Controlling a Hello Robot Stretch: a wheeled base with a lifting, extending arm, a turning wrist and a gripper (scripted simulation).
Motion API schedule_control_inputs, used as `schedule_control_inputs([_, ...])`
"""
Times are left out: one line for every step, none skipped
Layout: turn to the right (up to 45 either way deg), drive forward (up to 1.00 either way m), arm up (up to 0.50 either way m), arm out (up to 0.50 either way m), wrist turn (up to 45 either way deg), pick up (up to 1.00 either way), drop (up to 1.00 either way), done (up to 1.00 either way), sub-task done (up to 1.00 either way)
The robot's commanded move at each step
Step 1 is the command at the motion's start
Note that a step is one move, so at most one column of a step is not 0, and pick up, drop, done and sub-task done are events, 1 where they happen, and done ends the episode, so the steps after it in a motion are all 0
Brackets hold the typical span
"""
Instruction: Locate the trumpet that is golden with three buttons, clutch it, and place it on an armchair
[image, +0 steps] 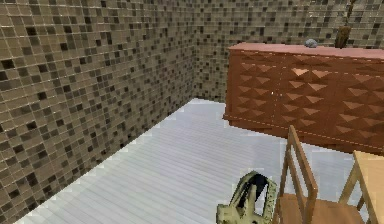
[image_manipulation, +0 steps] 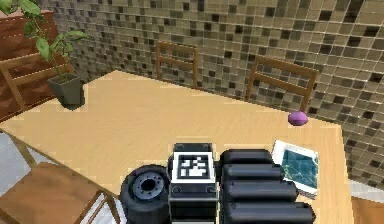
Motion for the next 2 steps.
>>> schedule_control_inputs([-45.0,0.00,0.00,0.00,0.0,0.00,0.00,0.00,0.00])
schedule_control_inputs([-24.0,0.00,0.00,0.00,0.0,0.00,0.00,0.00,0.00])
